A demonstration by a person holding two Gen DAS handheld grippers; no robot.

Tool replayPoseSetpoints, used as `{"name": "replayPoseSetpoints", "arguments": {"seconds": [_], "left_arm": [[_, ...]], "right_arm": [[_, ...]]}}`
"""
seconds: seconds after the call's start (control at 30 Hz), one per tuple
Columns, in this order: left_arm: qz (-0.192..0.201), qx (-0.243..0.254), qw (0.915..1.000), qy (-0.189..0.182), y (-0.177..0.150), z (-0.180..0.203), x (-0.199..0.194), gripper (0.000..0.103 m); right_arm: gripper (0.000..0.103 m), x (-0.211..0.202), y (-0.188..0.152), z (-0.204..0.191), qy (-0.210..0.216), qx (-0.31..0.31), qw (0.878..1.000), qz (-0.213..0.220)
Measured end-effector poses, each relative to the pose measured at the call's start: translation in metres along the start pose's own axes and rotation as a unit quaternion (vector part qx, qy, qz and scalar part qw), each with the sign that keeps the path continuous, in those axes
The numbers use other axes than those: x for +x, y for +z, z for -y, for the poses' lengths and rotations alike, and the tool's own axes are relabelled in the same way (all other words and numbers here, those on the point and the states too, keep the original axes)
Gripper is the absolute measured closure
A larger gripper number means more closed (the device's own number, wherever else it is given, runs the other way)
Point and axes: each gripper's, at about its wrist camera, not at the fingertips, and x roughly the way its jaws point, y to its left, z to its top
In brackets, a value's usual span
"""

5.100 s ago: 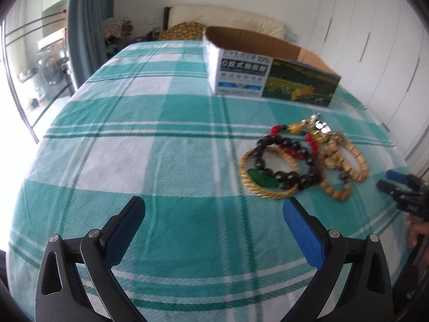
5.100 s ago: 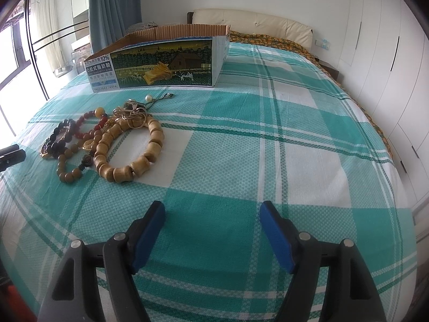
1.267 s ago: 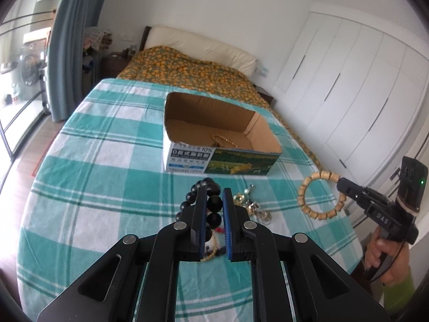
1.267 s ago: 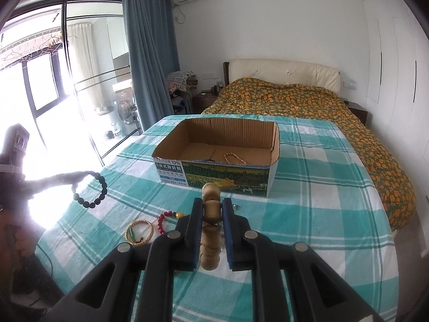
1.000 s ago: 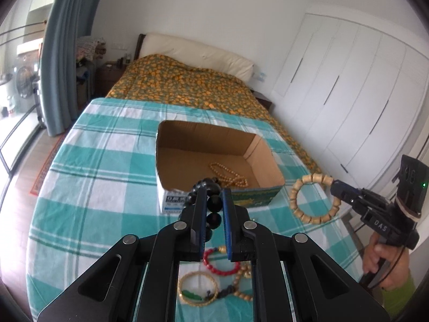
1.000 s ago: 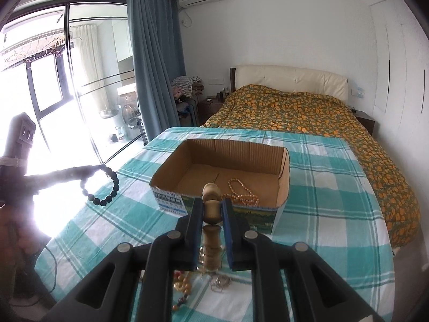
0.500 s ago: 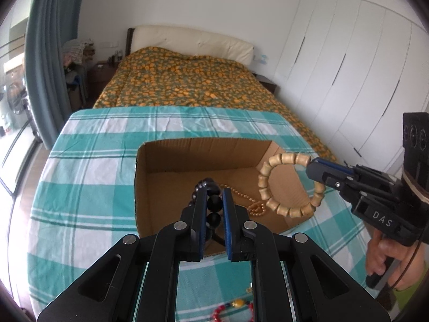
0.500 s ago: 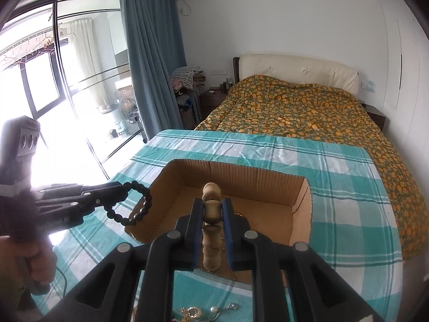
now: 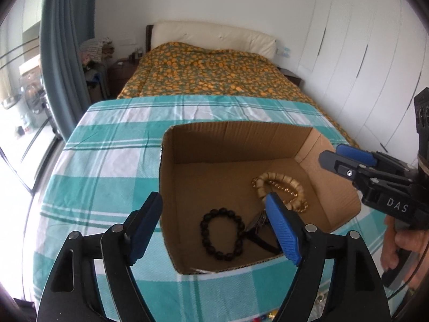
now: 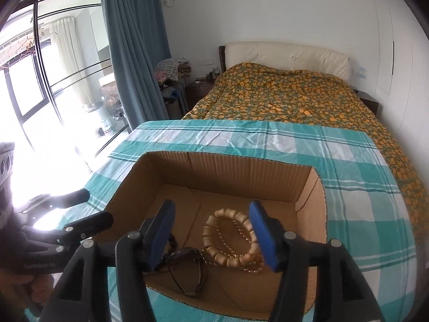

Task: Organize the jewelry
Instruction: 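Withdraw both open tools from the box back toward the remaining jewelry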

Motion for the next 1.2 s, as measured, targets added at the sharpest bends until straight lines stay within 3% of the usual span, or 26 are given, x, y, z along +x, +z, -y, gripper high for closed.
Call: {"name": "replayPoseSetpoints", "arguments": {"seconds": [0.3, 0.67, 0.97, 1.2], "left_arm": [[0.008, 0.000, 0.9997, 0.021, -0.062, -0.011, -0.067, 0.013], [0.003, -0.013, 0.9985, 0.052, -0.163, -0.008, -0.130, 0.012], [-0.020, -0.024, 0.9979, 0.057, -0.226, 0.004, -0.125, 0.011], [-0.024, -0.019, 0.9972, 0.069, -0.243, 0.006, -0.120, 0.011]], "right_arm": [[0.044, -0.074, -0.041, -0.012, -0.040, -0.037, 0.998, 0.029], [0.043, -0.158, -0.148, -0.027, -0.062, -0.025, 0.998, 0.022], [0.043, -0.167, -0.233, -0.047, -0.067, -0.015, 0.998, -0.016], [0.043, -0.168, -0.256, -0.046, -0.069, -0.009, 0.997, -0.023]]}}
